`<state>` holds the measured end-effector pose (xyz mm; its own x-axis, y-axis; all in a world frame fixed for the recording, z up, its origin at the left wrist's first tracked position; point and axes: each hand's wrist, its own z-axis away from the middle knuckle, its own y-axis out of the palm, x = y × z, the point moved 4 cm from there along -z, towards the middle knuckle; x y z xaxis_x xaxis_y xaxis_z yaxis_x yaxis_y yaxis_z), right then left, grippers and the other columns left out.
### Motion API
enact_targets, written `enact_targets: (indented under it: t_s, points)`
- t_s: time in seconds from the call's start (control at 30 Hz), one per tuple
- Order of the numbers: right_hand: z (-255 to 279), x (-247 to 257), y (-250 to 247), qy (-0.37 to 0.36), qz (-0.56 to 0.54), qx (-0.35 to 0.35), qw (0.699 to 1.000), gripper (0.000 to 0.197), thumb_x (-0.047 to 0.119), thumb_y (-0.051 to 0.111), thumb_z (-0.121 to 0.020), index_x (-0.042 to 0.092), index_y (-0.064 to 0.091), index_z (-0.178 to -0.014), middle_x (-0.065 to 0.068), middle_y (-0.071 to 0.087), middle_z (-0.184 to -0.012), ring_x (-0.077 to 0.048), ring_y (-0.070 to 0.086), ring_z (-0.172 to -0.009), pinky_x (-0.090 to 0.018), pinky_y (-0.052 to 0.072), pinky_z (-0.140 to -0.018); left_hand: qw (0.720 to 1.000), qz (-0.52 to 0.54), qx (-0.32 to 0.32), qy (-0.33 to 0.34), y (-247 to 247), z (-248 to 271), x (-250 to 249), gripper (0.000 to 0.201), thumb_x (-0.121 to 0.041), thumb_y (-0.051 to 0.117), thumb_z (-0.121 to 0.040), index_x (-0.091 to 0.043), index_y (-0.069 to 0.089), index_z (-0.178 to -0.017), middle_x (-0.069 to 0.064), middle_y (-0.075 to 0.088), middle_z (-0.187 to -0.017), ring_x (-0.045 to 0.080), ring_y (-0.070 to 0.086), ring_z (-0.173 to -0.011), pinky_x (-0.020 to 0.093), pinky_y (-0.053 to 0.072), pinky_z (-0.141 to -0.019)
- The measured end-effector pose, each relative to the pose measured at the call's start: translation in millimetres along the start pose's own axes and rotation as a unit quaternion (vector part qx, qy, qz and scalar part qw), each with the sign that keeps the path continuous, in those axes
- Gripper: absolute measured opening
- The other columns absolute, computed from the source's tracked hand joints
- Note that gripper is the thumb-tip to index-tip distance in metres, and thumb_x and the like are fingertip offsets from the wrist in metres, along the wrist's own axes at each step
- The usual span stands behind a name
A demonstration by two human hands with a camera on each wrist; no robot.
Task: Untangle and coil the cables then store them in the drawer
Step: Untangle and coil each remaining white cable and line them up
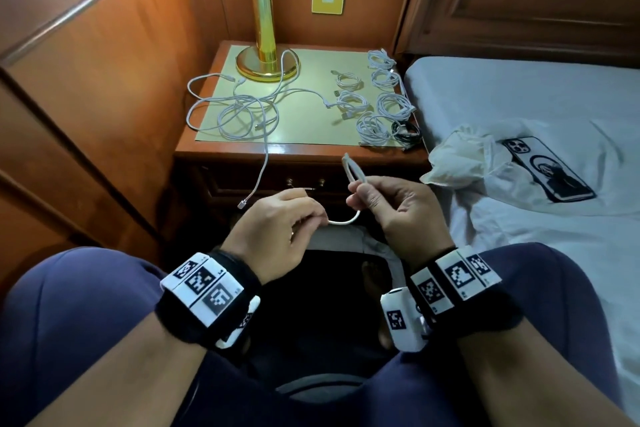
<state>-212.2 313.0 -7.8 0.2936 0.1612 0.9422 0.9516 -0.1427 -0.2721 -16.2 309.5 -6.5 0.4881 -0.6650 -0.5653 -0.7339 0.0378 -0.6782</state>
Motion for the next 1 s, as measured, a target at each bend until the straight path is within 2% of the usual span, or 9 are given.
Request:
enact_targets:
  t_s: [0.1,0.2,0.37,0.5,0.63,0.7,0.8,0.93,1.0]
  points:
    - [2,-2,7,-0.005,0.052,0.061,0.997,0.015,0.026,0.064,-0.094,0.022,0.075,-0.086,0.006,0.074,-0.071,-0.011,0.071,-0.069,-0.031,0.056,-0.072,0.999,0.024,-0.044,0.000,-7,-2,-3,0.010,-0.003,0.069,-0.091,-0.008,0.073,-0.084,-0.004,0.067,-0.083,0.012,0.065,-0.076,0.024,0.053,-0.072]
    - [3,-3,16,0.009,0.074,0.115,0.991,0.021,0.026,0.061,-0.097,0.017,0.070,-0.079,-0.001,0.067,-0.059,-0.013,0.054,-0.051,-0.029,0.045,-0.057,0.996,0.020,-0.092,-0.006,-14,-2,1,0.008,-0.007,0.070,-0.091,-0.006,0.074,-0.085,-0.001,0.068,-0.082,0.010,0.065,-0.077,0.021,0.052,-0.075]
    - [6,-3,34,0.151,-0.188,0.180,0.954,0.026,0.027,0.051,-0.088,0.004,0.057,-0.077,0.004,0.034,-0.049,-0.006,0.029,-0.043,-0.016,0.026,-0.043,0.994,0.020,-0.106,-0.030,-11,-2,10,0.010,-0.004,0.063,-0.095,-0.005,0.072,-0.093,0.000,0.066,-0.088,0.010,0.063,-0.085,0.018,0.048,-0.084]
    - [8,2,36,0.174,-0.254,0.177,0.935,0.026,0.028,0.048,-0.087,0.006,0.050,-0.073,0.008,0.028,-0.049,-0.004,0.020,-0.043,-0.016,0.017,-0.041,0.990,0.038,-0.126,-0.041,-11,-3,11,0.010,-0.006,0.065,-0.095,-0.008,0.074,-0.097,-0.002,0.072,-0.094,0.008,0.068,-0.092,0.022,0.052,-0.087]
    - [11,5,34,0.179,-0.287,0.199,0.920,0.022,0.024,0.047,-0.086,0.009,0.044,-0.070,0.010,0.031,-0.050,-0.007,0.018,-0.044,-0.028,0.007,-0.049,0.975,0.100,-0.159,-0.118,-9,1,16,0.003,-0.016,0.075,-0.089,-0.015,0.078,-0.090,-0.009,0.075,-0.090,0.011,0.071,-0.087,0.027,0.056,-0.079]
    - [11,8,35,0.166,-0.296,0.205,0.918,0.017,0.019,0.045,-0.083,0.010,0.040,-0.069,0.010,0.032,-0.050,-0.006,0.019,-0.044,-0.028,0.007,-0.049,0.967,0.143,-0.149,-0.152,-4,2,20,0.003,-0.015,0.077,-0.087,-0.016,0.079,-0.086,-0.005,0.075,-0.088,0.014,0.071,-0.088,0.029,0.056,-0.081]
    - [9,7,36,0.153,-0.289,0.196,0.924,0.017,0.018,0.045,-0.085,0.010,0.041,-0.070,0.010,0.033,-0.052,-0.005,0.022,-0.044,-0.021,0.013,-0.044,0.936,0.227,-0.107,-0.248,6,3,23,0.009,-0.018,0.072,-0.091,-0.016,0.080,-0.087,-0.002,0.078,-0.086,0.016,0.074,-0.085,0.038,0.059,-0.086]
    - [5,5,34,0.143,-0.283,0.176,0.932,0.017,0.018,0.045,-0.087,0.009,0.043,-0.073,0.009,0.035,-0.054,-0.005,0.023,-0.045,-0.017,0.019,-0.043,0.807,0.476,-0.076,-0.340,17,6,14,0.041,-0.038,0.057,-0.091,-0.002,0.075,-0.091,0.018,0.075,-0.087,0.027,0.073,-0.077,0.041,0.061,-0.077]
    - [2,5,33,0.132,-0.270,0.166,0.939,0.018,0.019,0.046,-0.088,0.009,0.043,-0.072,0.008,0.035,-0.055,-0.005,0.024,-0.046,-0.016,0.019,-0.043,0.828,0.470,-0.056,-0.301,20,6,10,0.029,-0.028,0.064,-0.089,-0.002,0.073,-0.097,0.016,0.075,-0.088,0.026,0.072,-0.079,0.036,0.061,-0.076]
